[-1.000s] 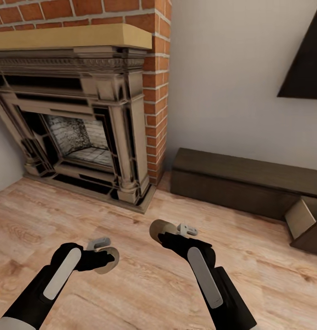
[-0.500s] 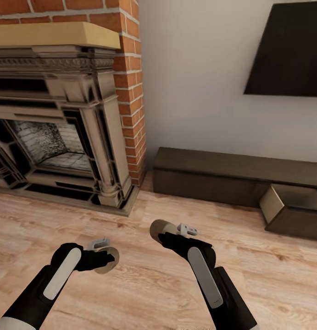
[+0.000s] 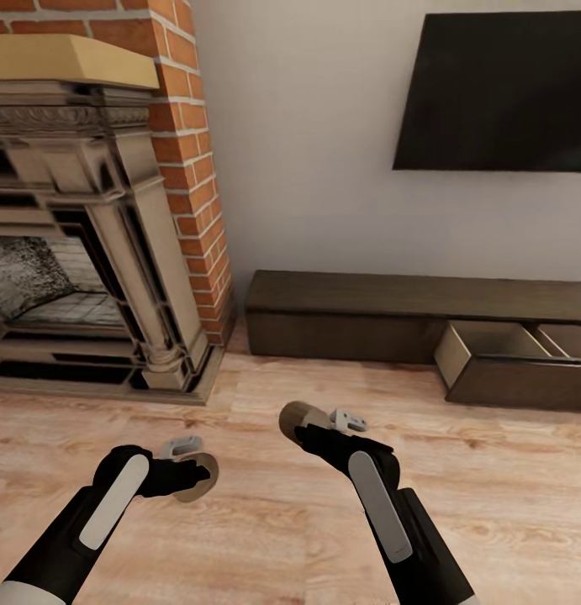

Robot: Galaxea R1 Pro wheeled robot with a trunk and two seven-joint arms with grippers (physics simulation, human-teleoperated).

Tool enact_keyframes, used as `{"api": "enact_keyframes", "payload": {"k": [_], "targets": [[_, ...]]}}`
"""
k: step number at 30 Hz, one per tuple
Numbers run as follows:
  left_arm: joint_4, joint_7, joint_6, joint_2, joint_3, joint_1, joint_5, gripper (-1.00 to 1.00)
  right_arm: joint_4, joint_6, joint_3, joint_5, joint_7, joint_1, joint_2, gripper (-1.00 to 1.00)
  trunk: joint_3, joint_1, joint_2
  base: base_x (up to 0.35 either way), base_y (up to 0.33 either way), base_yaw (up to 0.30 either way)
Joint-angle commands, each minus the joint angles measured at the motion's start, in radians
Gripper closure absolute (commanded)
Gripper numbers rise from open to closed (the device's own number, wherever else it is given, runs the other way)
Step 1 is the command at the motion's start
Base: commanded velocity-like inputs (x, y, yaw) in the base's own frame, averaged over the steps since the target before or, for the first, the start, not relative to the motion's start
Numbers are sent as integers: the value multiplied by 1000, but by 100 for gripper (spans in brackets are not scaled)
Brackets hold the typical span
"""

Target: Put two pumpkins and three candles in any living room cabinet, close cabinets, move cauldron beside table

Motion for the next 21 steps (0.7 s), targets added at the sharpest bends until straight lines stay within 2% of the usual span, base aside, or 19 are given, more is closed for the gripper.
{"api": "enact_keyframes", "payload": {"k": [1,9,21], "targets": [[0,0,-1,0,0,0,2,100,0,-1,0,-1,0,0,0,100,0,0,0,0,0,-286],[0,0,-1,0,0,0,1,100,0,-1,0,-1,0,0,-1,100,0,0,0,0,-14,-287],[0,2,-2,0,0,0,-4,100,0,-2,0,-1,0,0,-3,100,0,0,0,74,-103,-287]]}}
